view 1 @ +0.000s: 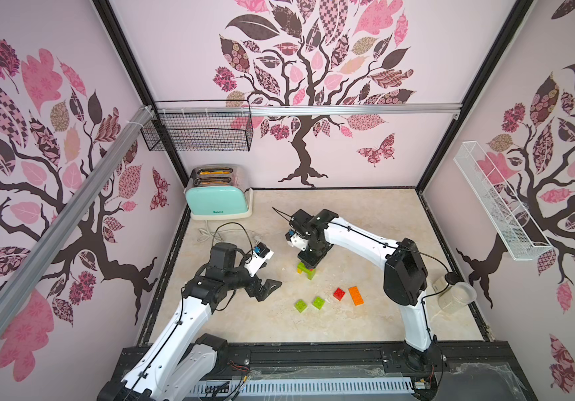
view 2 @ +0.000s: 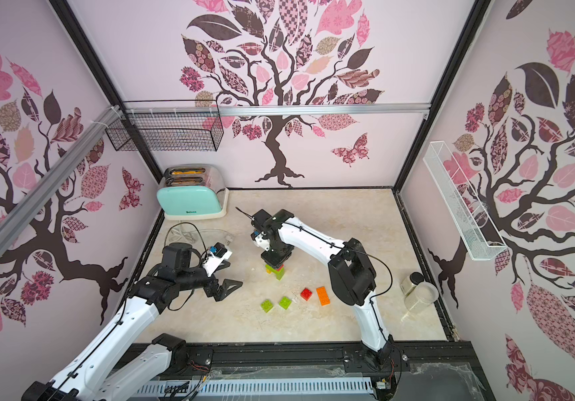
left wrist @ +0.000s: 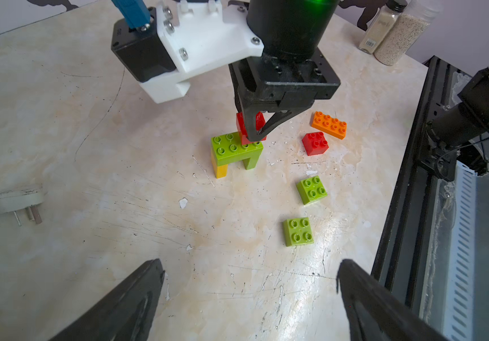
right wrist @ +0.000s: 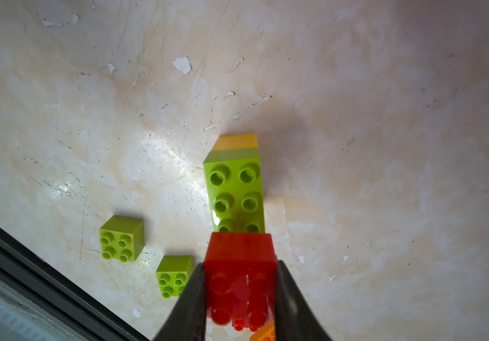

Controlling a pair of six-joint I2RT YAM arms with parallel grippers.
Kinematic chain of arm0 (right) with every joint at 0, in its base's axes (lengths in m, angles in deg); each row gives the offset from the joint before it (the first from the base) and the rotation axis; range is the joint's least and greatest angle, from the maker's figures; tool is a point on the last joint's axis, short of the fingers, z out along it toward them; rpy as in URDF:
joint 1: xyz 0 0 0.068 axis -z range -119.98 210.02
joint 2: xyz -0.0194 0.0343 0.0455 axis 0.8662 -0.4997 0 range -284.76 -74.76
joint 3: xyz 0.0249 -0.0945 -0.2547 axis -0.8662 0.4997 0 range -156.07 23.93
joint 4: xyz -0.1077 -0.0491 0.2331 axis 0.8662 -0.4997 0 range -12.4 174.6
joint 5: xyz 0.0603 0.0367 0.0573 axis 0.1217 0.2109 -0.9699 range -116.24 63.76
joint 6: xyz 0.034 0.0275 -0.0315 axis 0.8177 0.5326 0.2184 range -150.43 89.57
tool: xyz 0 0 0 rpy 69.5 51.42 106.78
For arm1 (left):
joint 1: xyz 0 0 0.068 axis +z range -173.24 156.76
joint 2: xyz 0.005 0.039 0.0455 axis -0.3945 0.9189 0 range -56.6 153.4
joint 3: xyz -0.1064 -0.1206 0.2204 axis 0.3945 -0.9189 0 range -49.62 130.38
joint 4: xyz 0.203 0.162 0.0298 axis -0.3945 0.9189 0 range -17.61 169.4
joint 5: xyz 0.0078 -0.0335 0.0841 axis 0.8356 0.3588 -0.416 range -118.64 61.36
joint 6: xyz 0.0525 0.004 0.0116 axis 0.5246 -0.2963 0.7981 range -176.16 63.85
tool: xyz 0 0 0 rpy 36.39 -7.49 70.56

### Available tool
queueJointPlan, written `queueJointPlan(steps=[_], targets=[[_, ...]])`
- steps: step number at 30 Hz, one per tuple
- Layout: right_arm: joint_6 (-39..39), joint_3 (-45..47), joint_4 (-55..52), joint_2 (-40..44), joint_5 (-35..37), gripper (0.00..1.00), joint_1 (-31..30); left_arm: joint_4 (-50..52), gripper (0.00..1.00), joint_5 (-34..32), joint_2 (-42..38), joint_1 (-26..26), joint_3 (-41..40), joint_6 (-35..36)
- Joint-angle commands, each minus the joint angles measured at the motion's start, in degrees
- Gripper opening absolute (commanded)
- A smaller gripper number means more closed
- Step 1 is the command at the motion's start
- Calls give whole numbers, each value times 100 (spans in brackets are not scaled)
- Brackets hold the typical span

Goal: Assemble a giraffe with lego
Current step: Assemble the lego brick with the lego brick.

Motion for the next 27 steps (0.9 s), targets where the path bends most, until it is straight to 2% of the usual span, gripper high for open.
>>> queueJointPlan(steps=[1, 27], targets=[[-93, -270, -106, -274, 81, 21, -6, -24, 98, 87, -80, -6, -75, 72], [-200, 484, 399, -119, 3, 22, -45, -2, 98, 67, -40, -63, -33, 77]])
